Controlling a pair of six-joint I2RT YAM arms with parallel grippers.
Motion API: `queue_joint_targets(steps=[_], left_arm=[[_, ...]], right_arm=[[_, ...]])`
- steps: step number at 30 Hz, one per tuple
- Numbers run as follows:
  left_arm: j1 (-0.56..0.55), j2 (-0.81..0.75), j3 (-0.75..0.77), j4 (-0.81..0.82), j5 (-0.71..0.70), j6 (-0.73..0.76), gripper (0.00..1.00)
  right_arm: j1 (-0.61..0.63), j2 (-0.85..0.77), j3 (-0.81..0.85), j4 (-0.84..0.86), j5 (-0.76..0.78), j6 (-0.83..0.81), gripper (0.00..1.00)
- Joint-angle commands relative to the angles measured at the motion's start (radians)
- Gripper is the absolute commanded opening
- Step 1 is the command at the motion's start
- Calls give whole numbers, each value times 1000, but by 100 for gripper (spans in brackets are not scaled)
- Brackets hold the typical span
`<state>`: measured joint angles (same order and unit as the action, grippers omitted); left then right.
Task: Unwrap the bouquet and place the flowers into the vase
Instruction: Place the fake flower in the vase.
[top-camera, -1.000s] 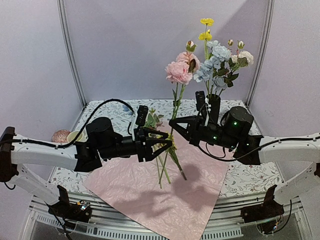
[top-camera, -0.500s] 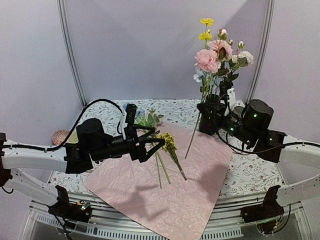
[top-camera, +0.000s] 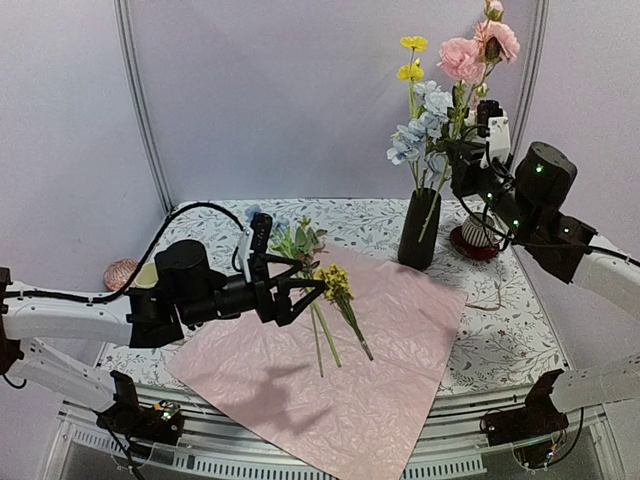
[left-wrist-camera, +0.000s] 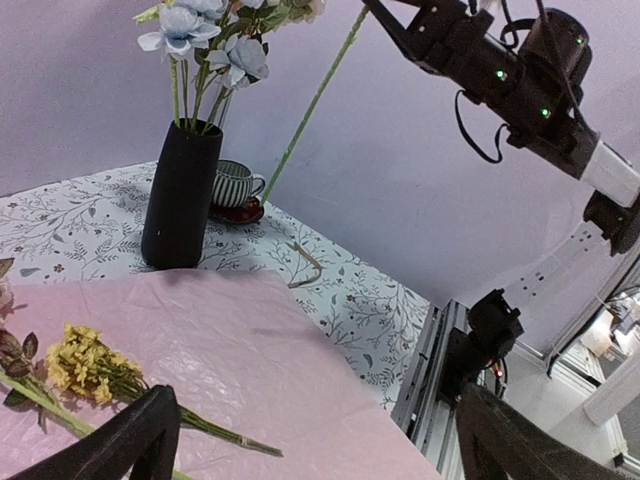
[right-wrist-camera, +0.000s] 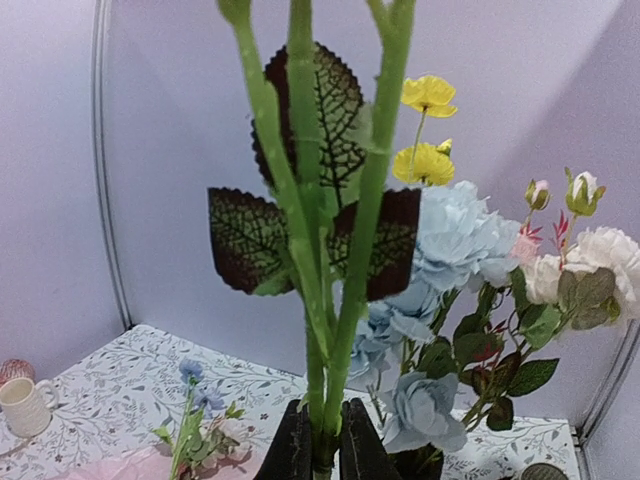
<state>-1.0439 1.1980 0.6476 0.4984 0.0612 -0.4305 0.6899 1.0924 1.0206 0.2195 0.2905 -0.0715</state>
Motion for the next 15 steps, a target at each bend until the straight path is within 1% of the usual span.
queue_joint_targets(steps=[1, 7, 14, 15], left_arm=[[13, -29, -24, -7, -13, 3, 98], [14, -43, -39, -4, -14, -4, 98], [15, -80, -65, -6, -27, -4, 98], [16, -85, -68, -7, -30, -2, 98]], right_arm=[[-48, 46, 85, -20, -11, -44, 2], [-64, 145, 164, 41, 1, -125, 2], [-66, 238, 180, 168, -6, -234, 2], [-67, 253, 208, 174, -5, -245, 2]])
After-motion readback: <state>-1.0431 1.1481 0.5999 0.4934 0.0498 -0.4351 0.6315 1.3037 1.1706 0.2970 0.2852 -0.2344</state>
